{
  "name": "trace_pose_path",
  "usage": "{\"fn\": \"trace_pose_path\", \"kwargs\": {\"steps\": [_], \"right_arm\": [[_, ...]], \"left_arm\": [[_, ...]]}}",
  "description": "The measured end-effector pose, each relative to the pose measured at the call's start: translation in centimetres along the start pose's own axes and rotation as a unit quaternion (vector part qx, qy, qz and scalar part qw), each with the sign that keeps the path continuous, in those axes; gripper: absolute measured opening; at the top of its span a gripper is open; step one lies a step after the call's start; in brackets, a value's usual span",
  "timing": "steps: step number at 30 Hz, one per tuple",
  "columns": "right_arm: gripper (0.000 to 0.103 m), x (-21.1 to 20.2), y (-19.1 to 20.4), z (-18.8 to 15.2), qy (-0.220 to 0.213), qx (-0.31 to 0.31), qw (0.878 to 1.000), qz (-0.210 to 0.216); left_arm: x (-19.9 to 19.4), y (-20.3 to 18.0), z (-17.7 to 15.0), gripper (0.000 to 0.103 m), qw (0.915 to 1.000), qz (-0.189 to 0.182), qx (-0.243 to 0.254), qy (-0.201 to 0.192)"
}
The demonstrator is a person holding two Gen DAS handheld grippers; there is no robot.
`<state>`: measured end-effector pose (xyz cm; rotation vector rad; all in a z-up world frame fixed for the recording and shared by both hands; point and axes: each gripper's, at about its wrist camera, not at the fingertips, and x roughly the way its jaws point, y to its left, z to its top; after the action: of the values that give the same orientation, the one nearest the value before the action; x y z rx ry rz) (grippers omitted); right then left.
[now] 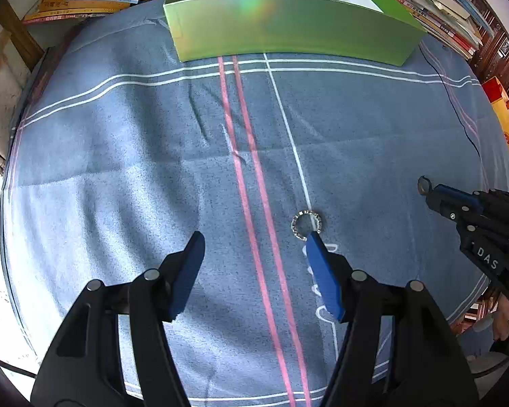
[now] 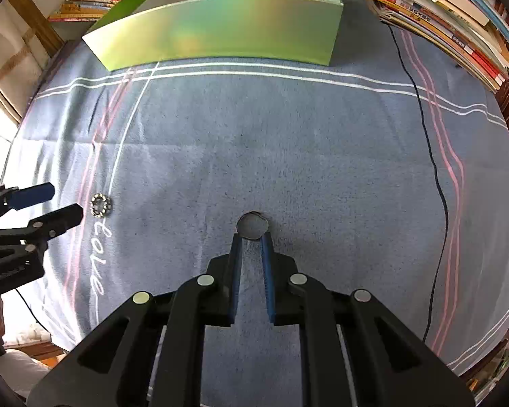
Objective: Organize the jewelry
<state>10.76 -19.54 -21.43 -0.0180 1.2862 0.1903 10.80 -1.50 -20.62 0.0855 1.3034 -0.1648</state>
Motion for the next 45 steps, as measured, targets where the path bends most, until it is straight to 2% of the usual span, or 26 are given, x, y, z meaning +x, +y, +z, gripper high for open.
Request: {"fn": "trace_pose_path", "kwargs": {"steps": [4,9,13,15,19,23,29,34,38,45], "right_arm": [[0.02,-0.3,0.1,0.0,-0.001,0.0,1.0,-0.003],[0.021,-0.5,-0.1,-0.2,-0.003,-0.001,1.0,-0.005],[0.021,-0.6,-0.6,-0.5,0.0,0.007,1.0,0.003],[0.021,-0.5,-1.1,-0.6,0.004,0.017,1.0,0.008],[0.021,-0.5,-1.7,-0.4,0.003,0.025,1.0,0.008],[0.021,-0.6,-1.5,-0.2,0.003,0.02,1.0,0.01],[0.021,-0.2,-0.6,0.0,0.006,0.002,1.0,0.008],[0.021,0.4,0.3,0.4,0.006,-0.013,1.0,-0.006],[0.021,0.7,0.8,0.7,0.006,-0.024,1.0,-0.011],[0.021,0.8,0.8,0.8,0.004,-0.028,0.999,-0.015]], "left_arm": [[-0.2,-0.7,0.0,0.062,0.9997,-0.018,0.016,0.0],[0.3,-1.9,0.0,0.051,0.999,-0.028,0.035,0.008],[1.1,-2.1,0.0,0.048,0.9992,-0.021,0.03,0.015],[1.3,-1.8,0.1,0.042,0.9995,-0.014,0.02,0.017],[1.2,-0.6,0.1,0.042,0.9999,0.002,-0.001,0.016],[0.9,0.6,0.1,0.043,0.9997,-0.004,-0.018,0.018],[0.6,-1.0,0.3,0.056,0.9999,-0.011,0.007,0.011],[1.2,-2.6,1.2,0.056,0.9997,-0.005,0.02,0.008],[1.9,-3.3,1.6,0.051,0.9997,0.0,0.022,0.009],[2.0,-3.7,1.7,0.049,0.9997,0.006,0.024,0.007]]}}
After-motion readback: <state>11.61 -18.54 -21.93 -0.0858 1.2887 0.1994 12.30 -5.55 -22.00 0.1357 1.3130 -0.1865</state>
